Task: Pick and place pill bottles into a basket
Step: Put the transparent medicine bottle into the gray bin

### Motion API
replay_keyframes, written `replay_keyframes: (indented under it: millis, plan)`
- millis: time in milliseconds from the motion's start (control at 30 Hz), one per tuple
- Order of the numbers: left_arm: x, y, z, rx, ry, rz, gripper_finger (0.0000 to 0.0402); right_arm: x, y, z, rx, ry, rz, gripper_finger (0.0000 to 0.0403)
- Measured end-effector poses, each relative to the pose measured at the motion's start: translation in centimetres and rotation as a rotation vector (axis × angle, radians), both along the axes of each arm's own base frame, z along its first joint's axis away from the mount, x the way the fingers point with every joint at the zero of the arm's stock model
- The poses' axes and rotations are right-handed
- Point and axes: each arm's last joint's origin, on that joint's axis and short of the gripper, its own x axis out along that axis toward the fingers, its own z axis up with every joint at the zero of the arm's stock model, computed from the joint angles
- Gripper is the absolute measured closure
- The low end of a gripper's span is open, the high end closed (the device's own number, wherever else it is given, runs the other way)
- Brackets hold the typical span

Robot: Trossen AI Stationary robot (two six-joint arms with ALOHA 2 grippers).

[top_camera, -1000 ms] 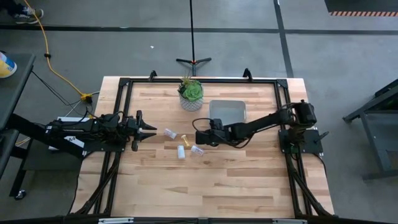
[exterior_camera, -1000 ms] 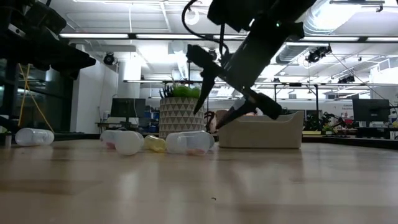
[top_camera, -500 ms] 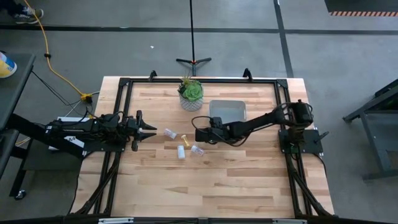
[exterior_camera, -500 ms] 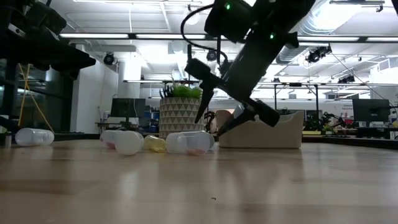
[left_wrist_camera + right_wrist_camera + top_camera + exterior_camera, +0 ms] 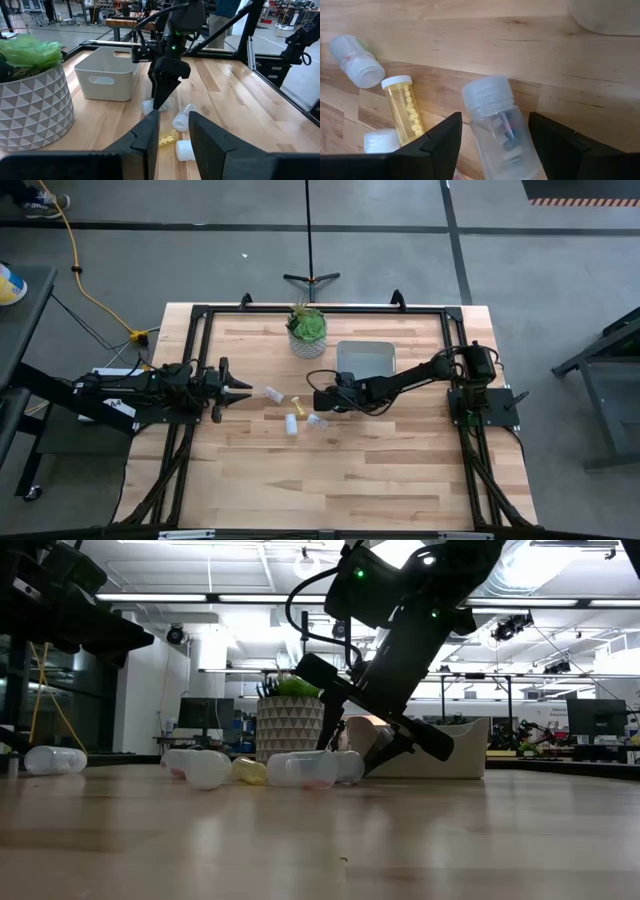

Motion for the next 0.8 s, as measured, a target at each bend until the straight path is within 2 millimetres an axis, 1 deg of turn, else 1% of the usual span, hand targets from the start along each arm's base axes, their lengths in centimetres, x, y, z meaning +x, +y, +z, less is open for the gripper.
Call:
replay_keyframes:
  millis: [233, 533, 633, 800]
  plan:
    - [0.0, 0.0, 0.0, 0.0, 0.0, 0.0, 0.0259, -0.12, 0.0, -0.09, 0.014, 0.023, 0.035, 0.0179]
    - [0.0, 0.0, 0.0, 0.0, 0.0, 0.0, 0.0259, -0.34, 0.19, -0.23, 0.026, 0.064, 0.131, 0.0182]
    - [0.0, 0.0, 0.0, 0.0, 0.0, 0.0, 0.0259, -0.51, 0.22, -0.33, 0.035, 0.084, 0.144, 0.0202]
    - [0.0, 0.0, 0.01, 0.0, 0.0, 0.0, 0.0259, -0.57, 0.22, -0.37, 0.019, 0.093, 0.156, 0.0252]
